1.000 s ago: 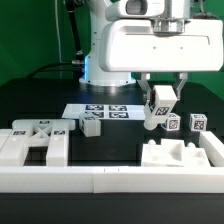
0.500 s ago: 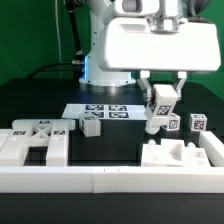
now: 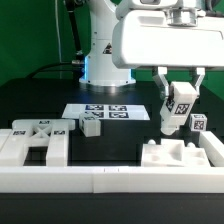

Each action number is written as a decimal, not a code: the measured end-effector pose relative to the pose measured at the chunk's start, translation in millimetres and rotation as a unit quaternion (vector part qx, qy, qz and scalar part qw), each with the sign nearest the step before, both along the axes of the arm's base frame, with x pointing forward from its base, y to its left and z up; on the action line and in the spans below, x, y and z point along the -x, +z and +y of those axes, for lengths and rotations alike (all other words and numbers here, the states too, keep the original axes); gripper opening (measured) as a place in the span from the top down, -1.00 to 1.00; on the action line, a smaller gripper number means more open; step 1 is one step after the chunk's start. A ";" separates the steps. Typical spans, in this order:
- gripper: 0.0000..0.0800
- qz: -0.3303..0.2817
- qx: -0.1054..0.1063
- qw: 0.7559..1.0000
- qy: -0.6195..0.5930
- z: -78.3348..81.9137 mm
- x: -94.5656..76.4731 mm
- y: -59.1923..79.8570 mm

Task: Assemble chair

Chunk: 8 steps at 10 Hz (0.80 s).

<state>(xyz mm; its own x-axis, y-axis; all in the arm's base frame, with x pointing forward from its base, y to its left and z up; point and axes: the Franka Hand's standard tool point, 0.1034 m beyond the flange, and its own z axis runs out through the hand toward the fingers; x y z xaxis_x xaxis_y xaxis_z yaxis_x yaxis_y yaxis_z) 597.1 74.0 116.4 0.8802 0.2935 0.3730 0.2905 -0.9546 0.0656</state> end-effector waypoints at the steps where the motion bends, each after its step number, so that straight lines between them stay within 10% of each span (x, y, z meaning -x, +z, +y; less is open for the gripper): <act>1: 0.27 0.003 -0.002 1.000 -0.001 2.7 0.1 -0.9; 8: 0.27 -0.002 -0.029 0.999 -0.015 33.4 -35.5 -4.3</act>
Offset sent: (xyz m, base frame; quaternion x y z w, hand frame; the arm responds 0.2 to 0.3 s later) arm 0.0451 0.0464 -0.0027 0.0456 -0.0075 0.0804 0.9957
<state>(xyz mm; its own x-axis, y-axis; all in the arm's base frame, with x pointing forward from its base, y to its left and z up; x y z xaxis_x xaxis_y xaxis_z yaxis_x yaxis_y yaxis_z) 632.5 107.4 112.1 0.8864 0.2448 0.3930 0.2618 -0.9651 0.0105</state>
